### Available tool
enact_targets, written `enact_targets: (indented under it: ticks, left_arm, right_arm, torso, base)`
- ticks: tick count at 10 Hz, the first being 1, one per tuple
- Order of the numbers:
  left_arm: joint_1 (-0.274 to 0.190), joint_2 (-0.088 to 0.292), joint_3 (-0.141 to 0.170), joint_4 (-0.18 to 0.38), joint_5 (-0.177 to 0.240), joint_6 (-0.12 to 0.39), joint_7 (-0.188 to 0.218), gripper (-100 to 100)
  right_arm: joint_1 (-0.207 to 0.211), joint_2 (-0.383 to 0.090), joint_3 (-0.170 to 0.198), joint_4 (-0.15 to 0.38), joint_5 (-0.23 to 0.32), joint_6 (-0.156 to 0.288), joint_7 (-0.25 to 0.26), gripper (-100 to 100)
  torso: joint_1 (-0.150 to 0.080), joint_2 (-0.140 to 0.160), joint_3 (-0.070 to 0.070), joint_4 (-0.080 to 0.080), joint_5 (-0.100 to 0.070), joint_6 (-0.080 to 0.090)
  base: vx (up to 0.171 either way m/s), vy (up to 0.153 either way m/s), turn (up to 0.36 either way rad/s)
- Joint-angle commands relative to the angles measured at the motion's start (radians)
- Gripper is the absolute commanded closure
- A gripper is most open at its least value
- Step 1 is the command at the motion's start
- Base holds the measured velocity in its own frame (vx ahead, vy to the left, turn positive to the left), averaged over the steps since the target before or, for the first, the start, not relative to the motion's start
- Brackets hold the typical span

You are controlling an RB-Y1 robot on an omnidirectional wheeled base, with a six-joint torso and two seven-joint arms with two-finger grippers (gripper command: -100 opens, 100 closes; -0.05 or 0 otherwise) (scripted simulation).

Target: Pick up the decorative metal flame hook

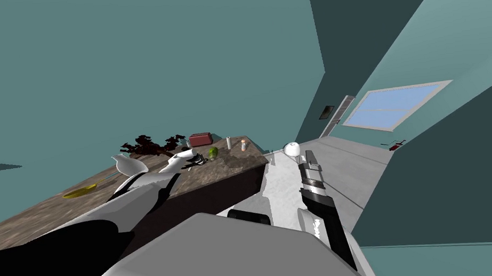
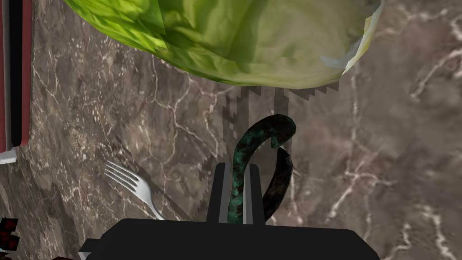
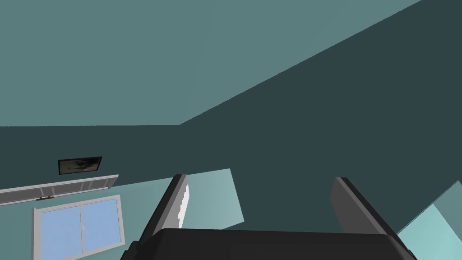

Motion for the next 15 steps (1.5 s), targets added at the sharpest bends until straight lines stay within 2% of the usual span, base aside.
enact_targets:
  ticks: [1, 3, 4, 5, 6, 7, 8, 9, 10, 11, 12, 13, 14, 15]
  left_arm:
    - [0.000, 0.000, 0.000, 0.000, 0.000, 0.000, 0.000, 100]
    - [0.000, 0.000, -0.001, 0.000, 0.000, 0.000, -0.001, 100]
    - [0.000, 0.000, -0.001, 0.000, 0.000, 0.000, -0.001, 0]
    - [0.035, -0.036, 0.026, -0.050, -0.050, 0.050, 0.049, 100]
    - [0.064, -0.064, 0.055, -0.120, -0.082, 0.087, 0.088, 100]
    - [0.064, -0.076, 0.055, -0.166, -0.115, 0.098, 0.106, 100]
    - [0.093, -0.114, 0.084, -0.231, -0.147, 0.145, 0.158, 100]
    - [0.093, -0.115, 0.084, -0.255, -0.177, 0.145, 0.160, 100]
    - [0.122, -0.154, 0.112, -0.297, -0.210, 0.190, 0.208, 100]
    - [0.122, -0.154, 0.112, -0.335, -0.245, 0.192, 0.214, 100]
    - [0.122, -0.154, 0.112, -0.345, -0.248, 0.192, 0.214, 100]
    - [0.151, -0.193, 0.141, -0.383, -0.291, 0.239, 0.264, 100]
    - [0.151, -0.193, 0.141, -0.409, -0.314, 0.239, 0.269, 100]
    - [0.151, -0.193, 0.141, -0.434, -0.314, 0.239, 0.269, 100]
  right_arm:
    - [0.000, 0.000, 0.000, 0.000, 0.000, 0.000, 0.000, 0]
    - [0.000, 0.000, 0.000, 0.000, 0.000, 0.000, 0.000, 0]
    - [0.000, 0.000, 0.000, 0.000, 0.000, 0.000, 0.000, 0]
    - [0.000, 0.000, 0.000, 0.000, 0.000, 0.000, 0.000, 0]
    - [0.000, 0.000, 0.000, 0.000, 0.000, 0.000, 0.000, 0]
    - [0.000, 0.000, 0.000, 0.000, 0.000, 0.000, 0.000, 0]
    - [0.000, 0.000, 0.000, 0.000, 0.000, 0.000, 0.000, 0]
    - [0.000, 0.000, 0.000, 0.000, 0.000, 0.000, 0.000, 0]
    - [0.000, 0.000, 0.000, 0.000, 0.000, 0.000, 0.000, 0]
    - [0.000, 0.000, 0.000, 0.000, 0.000, 0.000, 0.000, 0]
    - [0.000, 0.000, 0.000, 0.000, 0.000, 0.000, 0.000, 0]
    - [0.000, 0.000, 0.000, 0.000, 0.000, 0.000, 0.000, 0]
    - [0.000, 0.000, 0.000, 0.000, 0.000, 0.000, 0.000, 0]
    - [0.000, 0.000, 0.000, 0.000, 0.000, 0.000, 0.000, 0]
  torso:
    - [0.000, 0.000, 0.000, 0.000, 0.000, 0.000]
    - [0.001, -0.001, 0.000, 0.000, 0.000, 0.000]
    - [0.001, -0.001, 0.000, 0.000, 0.001, 0.000]
    - [0.002, -0.001, 0.000, 0.000, 0.001, 0.000]
    - [0.006, 0.001, 0.000, -0.001, 0.003, 0.002]
    - [0.013, 0.001, -0.001, -0.002, 0.008, 0.007]
    - [0.011, -0.001, -0.002, -0.003, 0.008, 0.006]
    - [0.008, -0.002, -0.003, -0.004, 0.009, 0.009]
    - [0.007, -0.005, -0.005, -0.005, 0.009, 0.008]
    - [0.009, -0.006, -0.006, -0.006, 0.010, 0.009]
    - [0.008, -0.008, -0.007, -0.006, 0.010, 0.008]
    - [0.005, -0.009, -0.008, -0.006, 0.009, 0.008]
    - [0.006, -0.008, -0.008, -0.007, 0.010, 0.010]
    - [0.006, -0.008, -0.007, -0.007, 0.010, 0.009]
  base:
    - [0.000, 0.000, 0.000]
    - [0.000, 0.000, 0.000]
    - [0.000, 0.000, 0.000]
    - [-0.037, 0.092, -0.201]
    - [-0.084, 0.225, -0.345]
    - [-0.098, 0.165, -0.195]
    - [-0.083, 0.115, -0.209]
    - [-0.055, 0.096, -0.092]
    - [-0.046, 0.131, -0.161]
    - [-0.040, 0.118, -0.128]
    - [-0.024, 0.047, -0.010]
    - [-0.057, 0.084, -0.202]
    - [-0.060, 0.080, -0.130]
    - [-0.029, 0.032, 0.024]
